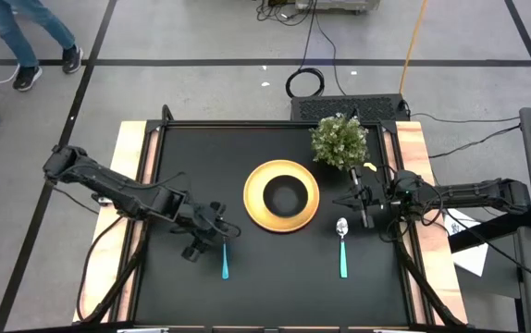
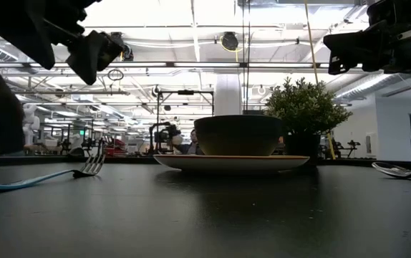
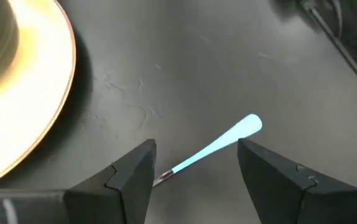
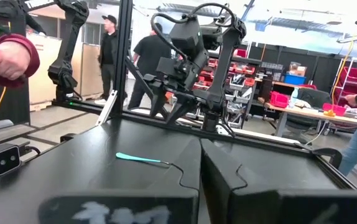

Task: Set table place
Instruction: Put the blue fork on the yellow plate to the left of the black bowl

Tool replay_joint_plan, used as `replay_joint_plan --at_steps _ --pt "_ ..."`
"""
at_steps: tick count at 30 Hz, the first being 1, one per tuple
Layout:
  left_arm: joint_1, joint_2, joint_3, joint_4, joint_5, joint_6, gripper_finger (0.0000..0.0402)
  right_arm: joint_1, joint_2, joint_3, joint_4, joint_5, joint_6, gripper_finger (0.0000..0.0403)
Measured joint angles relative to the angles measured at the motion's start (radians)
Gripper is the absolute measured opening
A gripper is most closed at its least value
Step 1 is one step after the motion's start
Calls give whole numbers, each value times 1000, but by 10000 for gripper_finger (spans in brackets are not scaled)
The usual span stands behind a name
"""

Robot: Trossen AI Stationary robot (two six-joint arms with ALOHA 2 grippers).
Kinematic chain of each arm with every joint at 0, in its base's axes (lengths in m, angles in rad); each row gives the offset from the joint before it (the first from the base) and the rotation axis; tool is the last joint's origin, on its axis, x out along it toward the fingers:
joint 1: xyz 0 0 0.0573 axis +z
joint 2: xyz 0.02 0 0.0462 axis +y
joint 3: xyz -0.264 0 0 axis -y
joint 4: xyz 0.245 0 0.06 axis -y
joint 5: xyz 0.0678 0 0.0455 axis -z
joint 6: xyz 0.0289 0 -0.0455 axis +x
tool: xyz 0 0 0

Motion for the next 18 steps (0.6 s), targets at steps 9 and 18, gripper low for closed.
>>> replay_joint_plan --at_steps 9,18 --pt "3 105 89 -71 -25 316 232 0 0 0 -1 0 0 0" --pt "7 195 82 -22 -50 560 232 0 1 0 -13 0 0 0"
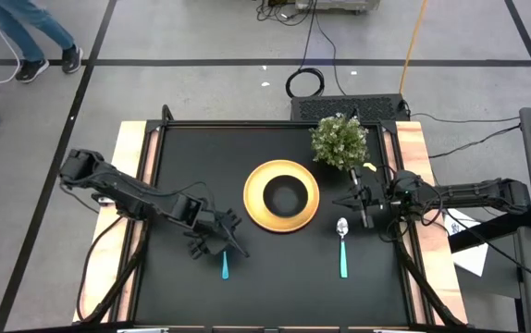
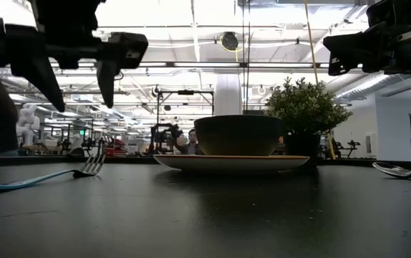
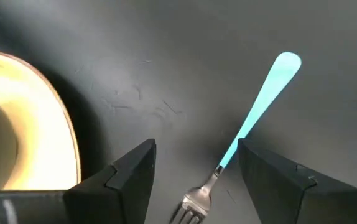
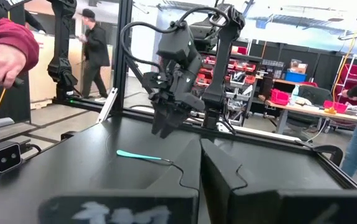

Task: Set table place
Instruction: Put the blue fork on the yellow plate to the left of the black bowl

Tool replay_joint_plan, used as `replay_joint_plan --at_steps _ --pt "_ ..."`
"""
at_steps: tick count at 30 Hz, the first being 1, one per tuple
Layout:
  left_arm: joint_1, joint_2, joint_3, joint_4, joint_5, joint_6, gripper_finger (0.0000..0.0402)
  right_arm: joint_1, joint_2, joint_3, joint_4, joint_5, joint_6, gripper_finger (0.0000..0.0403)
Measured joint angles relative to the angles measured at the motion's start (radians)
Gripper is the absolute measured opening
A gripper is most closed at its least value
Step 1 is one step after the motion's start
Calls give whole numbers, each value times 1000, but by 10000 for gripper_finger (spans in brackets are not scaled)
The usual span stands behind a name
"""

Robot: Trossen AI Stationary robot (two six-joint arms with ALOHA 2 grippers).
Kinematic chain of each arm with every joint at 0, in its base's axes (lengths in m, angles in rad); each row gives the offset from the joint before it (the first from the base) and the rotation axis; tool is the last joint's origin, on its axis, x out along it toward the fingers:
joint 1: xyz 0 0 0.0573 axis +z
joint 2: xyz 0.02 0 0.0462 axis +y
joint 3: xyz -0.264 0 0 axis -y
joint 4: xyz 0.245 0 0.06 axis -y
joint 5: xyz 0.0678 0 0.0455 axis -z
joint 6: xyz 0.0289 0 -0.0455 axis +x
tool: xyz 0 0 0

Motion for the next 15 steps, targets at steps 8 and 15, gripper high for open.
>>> replay_joint_plan --at_steps 8,15 --pt "-12 78 -1 -2 -9 15 232 0 2 0 -3 0 -2 0" --pt "-56 98 -1 -61 -15 127 232 0 2 0 -3 0 -3 0"
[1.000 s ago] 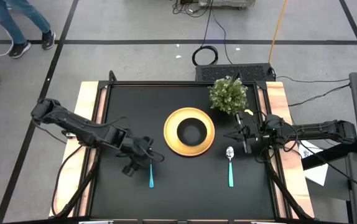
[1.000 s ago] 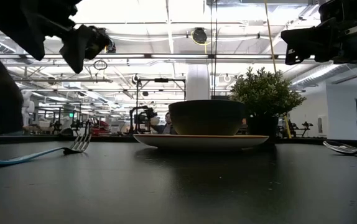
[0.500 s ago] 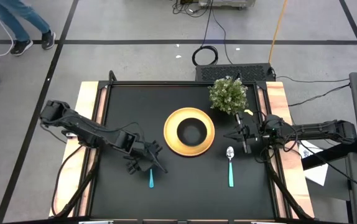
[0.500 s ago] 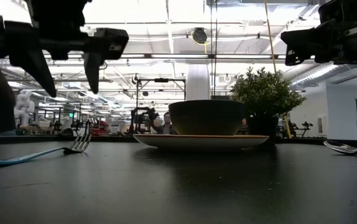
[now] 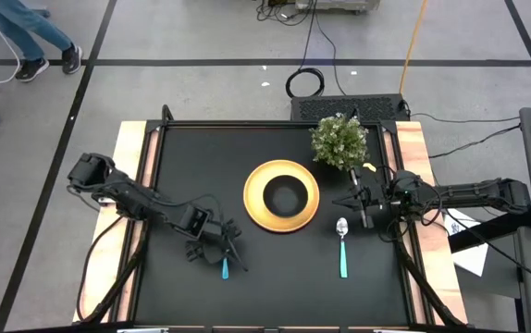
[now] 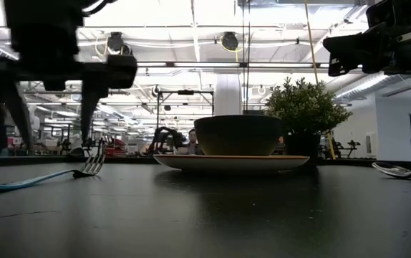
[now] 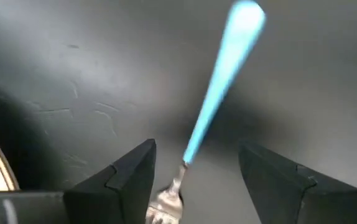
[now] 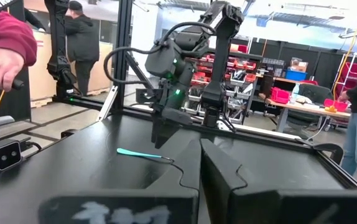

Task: Set table place
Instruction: Put the blue fork on the yellow plate to the left of the black bowl

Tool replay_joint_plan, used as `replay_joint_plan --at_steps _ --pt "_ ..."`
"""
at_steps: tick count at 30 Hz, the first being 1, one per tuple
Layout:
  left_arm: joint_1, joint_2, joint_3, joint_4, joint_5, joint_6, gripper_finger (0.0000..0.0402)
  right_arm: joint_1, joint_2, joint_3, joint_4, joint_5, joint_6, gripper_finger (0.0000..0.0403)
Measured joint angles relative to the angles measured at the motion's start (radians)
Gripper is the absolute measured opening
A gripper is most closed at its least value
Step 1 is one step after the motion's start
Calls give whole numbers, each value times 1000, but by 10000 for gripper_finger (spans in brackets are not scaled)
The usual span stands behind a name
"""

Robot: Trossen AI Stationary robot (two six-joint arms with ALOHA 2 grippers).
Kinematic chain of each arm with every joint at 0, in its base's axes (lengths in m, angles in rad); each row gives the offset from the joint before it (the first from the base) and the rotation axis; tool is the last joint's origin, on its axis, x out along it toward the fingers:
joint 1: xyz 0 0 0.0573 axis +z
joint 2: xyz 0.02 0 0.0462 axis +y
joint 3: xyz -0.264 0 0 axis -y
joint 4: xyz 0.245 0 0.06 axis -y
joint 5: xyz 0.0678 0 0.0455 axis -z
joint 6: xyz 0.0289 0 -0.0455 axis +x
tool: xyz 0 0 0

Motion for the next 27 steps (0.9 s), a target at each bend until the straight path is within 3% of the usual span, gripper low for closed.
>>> replay_joint_plan --at_steps 10,16,27 --pt "-39 16 0 4 -118 270 232 0 0 0 0 0 0 0" --pt "-39 17 -1 2 -130 418 232 0 0 0 3 0 0 0" --pt "-38 17 -1 64 -69 450 232 0 0 0 8 0 0 0"
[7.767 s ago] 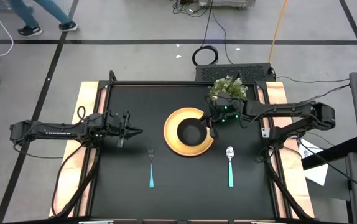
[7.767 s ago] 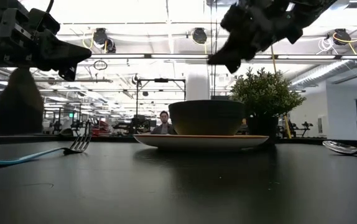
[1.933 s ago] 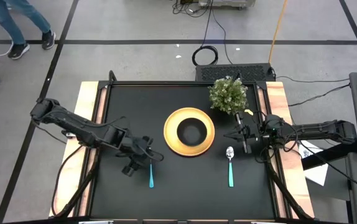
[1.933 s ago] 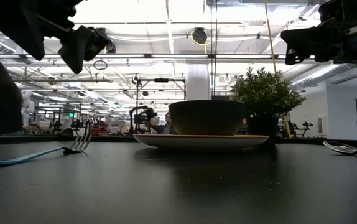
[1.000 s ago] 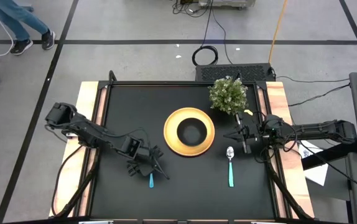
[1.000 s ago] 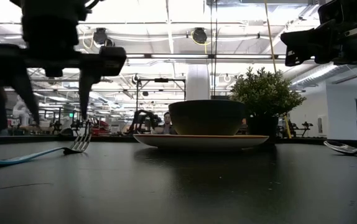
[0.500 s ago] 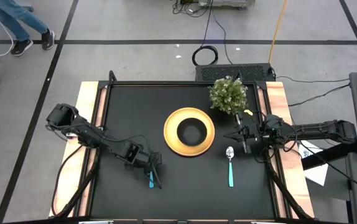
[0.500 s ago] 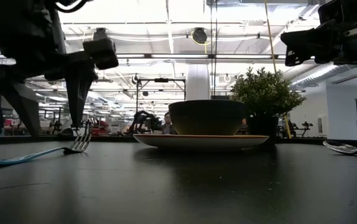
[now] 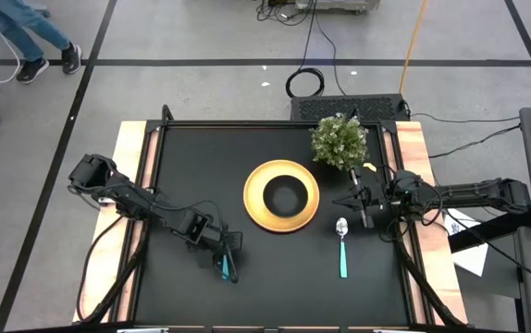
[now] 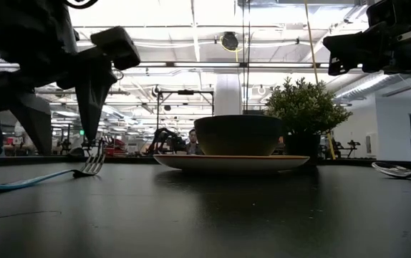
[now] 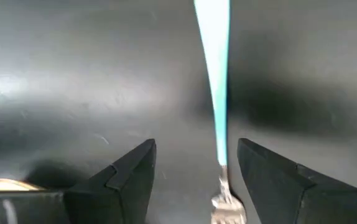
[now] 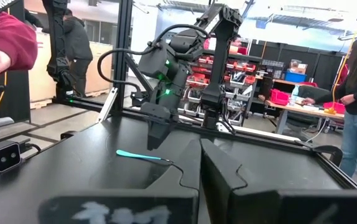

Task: Set table place
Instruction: Put the blue fork on the yellow plate to the left of the black bowl

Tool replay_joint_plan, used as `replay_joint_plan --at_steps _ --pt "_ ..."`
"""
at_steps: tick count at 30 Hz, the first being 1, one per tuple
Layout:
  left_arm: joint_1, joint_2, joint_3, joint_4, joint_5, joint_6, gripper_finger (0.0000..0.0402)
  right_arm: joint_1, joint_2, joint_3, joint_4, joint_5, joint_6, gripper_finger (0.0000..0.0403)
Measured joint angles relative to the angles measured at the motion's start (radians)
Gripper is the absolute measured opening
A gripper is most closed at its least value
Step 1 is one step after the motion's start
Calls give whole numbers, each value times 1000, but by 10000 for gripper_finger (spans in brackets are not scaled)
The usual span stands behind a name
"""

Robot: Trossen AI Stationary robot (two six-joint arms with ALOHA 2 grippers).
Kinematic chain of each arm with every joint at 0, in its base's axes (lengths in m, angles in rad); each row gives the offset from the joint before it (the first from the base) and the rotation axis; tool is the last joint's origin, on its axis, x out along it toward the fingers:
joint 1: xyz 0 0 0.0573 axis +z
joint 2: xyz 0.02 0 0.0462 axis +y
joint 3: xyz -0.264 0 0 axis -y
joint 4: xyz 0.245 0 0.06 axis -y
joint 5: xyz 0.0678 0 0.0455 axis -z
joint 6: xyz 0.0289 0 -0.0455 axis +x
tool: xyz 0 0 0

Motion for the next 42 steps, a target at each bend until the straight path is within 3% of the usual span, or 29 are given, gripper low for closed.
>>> replay_joint_plan --at_steps 17,28,42 --pt "-4 103 4 -15 2 -19 232 0 3 0 5 0 3 0" --pt "2 108 4 -2 13 19 231 0 6 0 8 4 0 0" --pt "56 111 0 19 75 -79 115 0 6 0 8 5 0 0"
